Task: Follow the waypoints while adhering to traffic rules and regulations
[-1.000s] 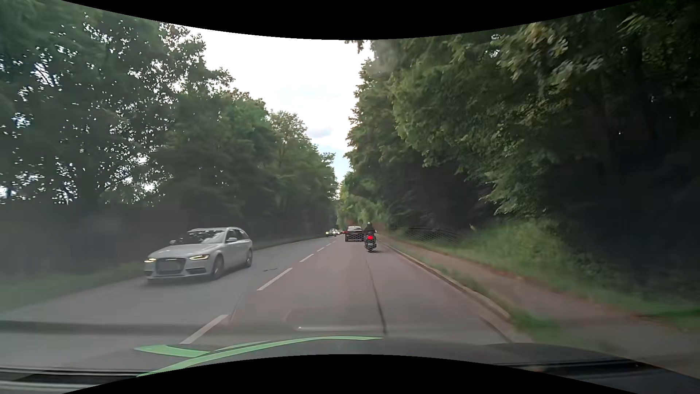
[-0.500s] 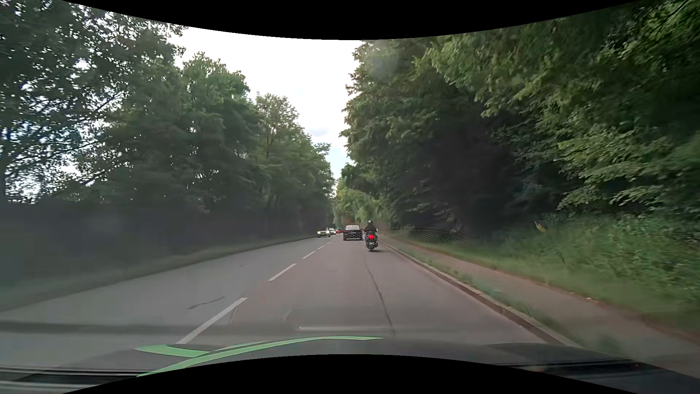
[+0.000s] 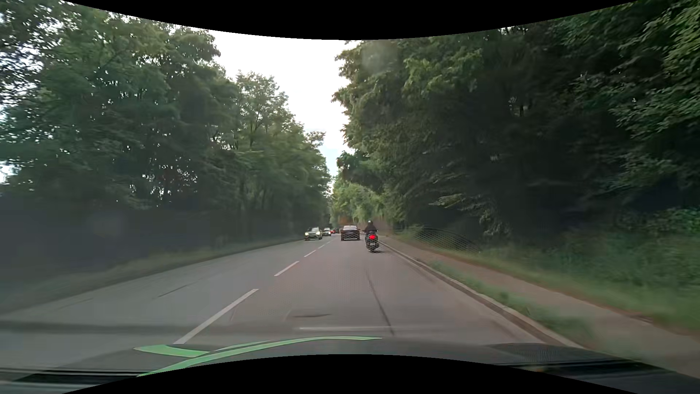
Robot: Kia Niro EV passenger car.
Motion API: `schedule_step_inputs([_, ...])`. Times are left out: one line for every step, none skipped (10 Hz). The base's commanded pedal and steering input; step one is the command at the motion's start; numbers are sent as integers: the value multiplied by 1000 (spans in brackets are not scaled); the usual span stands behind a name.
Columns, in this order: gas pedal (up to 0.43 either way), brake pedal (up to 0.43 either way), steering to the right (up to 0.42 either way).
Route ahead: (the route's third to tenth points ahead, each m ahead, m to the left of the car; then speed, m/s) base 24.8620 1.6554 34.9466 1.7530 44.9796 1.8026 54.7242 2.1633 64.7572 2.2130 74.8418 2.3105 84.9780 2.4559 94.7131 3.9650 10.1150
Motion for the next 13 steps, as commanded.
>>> schedule_step_inputs([87,0,7])
schedule_step_inputs([87,0,7])
schedule_step_inputs([87,0,7])
schedule_step_inputs([98,0,6])
schedule_step_inputs([98,0,6])
schedule_step_inputs([110,0,5])
schedule_step_inputs([110,0,4])
schedule_step_inputs([110,0,4])
schedule_step_inputs([118,0,4])
schedule_step_inputs([118,0,2])
schedule_step_inputs([118,0,1])
schedule_step_inputs([118,0,1])
schedule_step_inputs([118,0,1])
